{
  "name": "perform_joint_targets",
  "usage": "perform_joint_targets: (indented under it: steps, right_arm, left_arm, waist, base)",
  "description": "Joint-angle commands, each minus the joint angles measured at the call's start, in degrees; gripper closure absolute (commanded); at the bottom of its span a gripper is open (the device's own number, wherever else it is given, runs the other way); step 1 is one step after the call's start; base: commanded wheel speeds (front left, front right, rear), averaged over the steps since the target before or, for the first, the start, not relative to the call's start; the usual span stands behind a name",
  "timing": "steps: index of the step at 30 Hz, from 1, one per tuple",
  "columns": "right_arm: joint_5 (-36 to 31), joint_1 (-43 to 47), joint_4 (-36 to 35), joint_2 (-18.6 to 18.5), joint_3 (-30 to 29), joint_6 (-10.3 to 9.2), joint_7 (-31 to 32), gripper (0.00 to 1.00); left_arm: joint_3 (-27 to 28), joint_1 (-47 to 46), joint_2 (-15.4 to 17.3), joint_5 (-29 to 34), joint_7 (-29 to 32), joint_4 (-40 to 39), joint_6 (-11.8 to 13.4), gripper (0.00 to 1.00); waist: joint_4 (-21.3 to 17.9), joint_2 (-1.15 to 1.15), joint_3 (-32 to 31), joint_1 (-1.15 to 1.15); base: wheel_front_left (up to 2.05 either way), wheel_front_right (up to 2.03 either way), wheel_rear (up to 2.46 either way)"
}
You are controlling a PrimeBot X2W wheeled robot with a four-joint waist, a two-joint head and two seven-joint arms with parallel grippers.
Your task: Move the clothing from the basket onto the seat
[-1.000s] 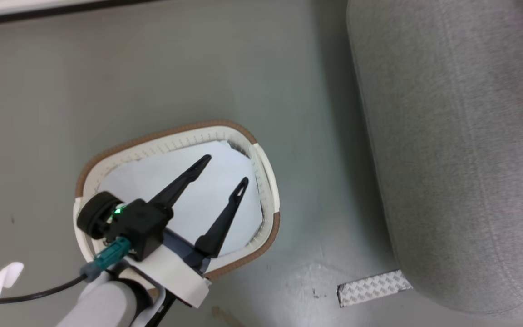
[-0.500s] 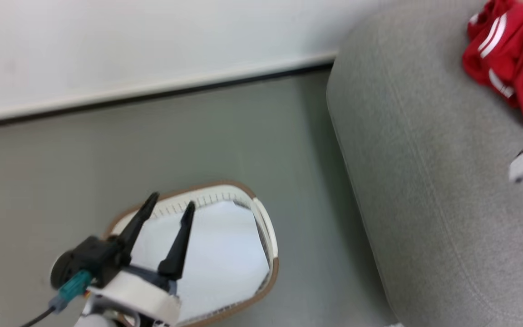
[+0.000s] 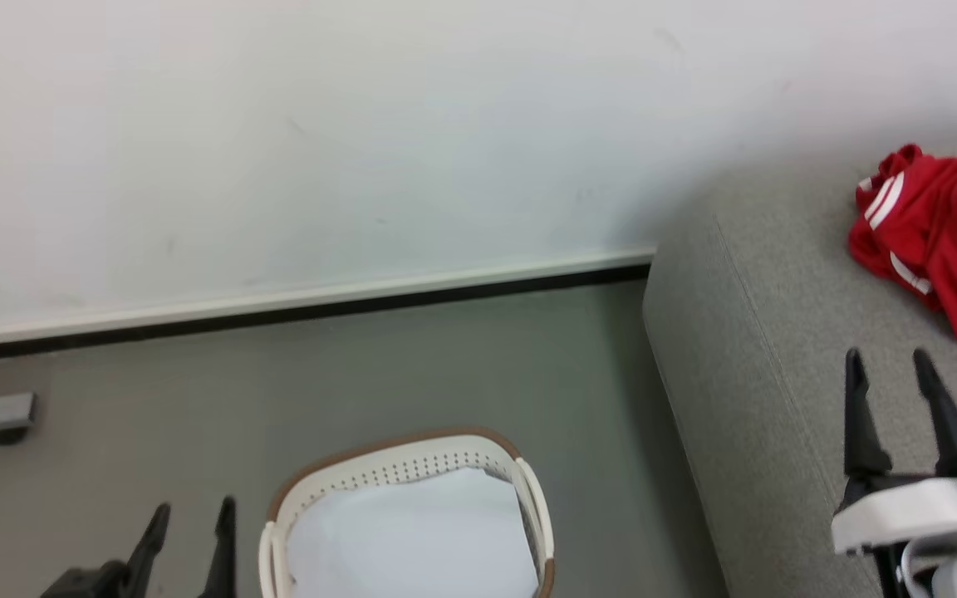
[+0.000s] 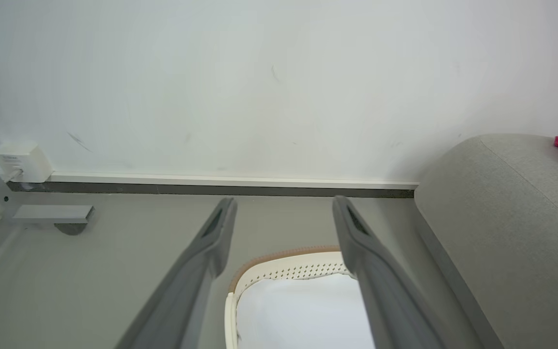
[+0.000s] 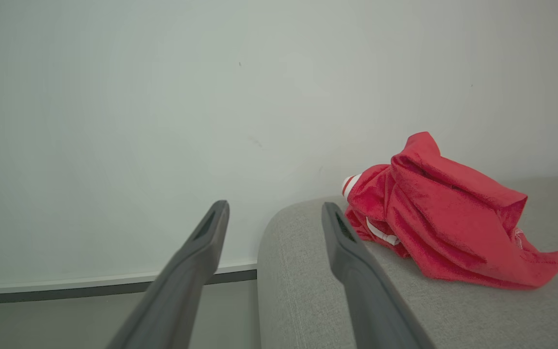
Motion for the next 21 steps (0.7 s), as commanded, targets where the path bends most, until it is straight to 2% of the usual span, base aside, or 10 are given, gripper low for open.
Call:
perform_joint_targets:
  steps: [1, 5, 11, 21]
  right_arm:
    - [0.52, 2.91, -0.43, -0.07, 0.91, -0.15, -0.89, 0.0]
    - [0.52, 7.92, -0.7, -0.09, 2.85, -0.15, -2.19, 0.0]
    - [-2.05, 13.62, 0.08, -0.11, 4.95, -0.15, -3.23, 0.0]
    - [-1.26, 16.49, 0.69, -0.08, 6.69, -0.15, -3.32, 0.0]
  left_arm:
    - [1.1, 1.81, -0.48, -0.62, -0.46, 1.48, -0.34, 0.0]
    - [4.33, 4.33, -2.53, 1.05, -0.4, 2.82, -1.44, 0.0]
    - [8.34, 6.6, -6.4, 4.47, -0.39, 4.28, -4.39, 0.0]
    - [13.53, 8.8, -11.06, 10.11, -0.4, 6.19, -8.54, 0.0]
  waist:
    - [1.89, 0.0, -3.15, 0.02]
    - [2.85, 0.0, -5.46, 0.02]
    - [4.17, 0.0, -7.41, 0.02]
    - [4.77, 0.0, -9.06, 0.02]
  base:
    - [0.0, 0.0, 0.0]
    - [0.0, 0.0, 0.0]
    - [0.0, 0.0, 0.0]
    - [0.0, 0.0, 0.0]
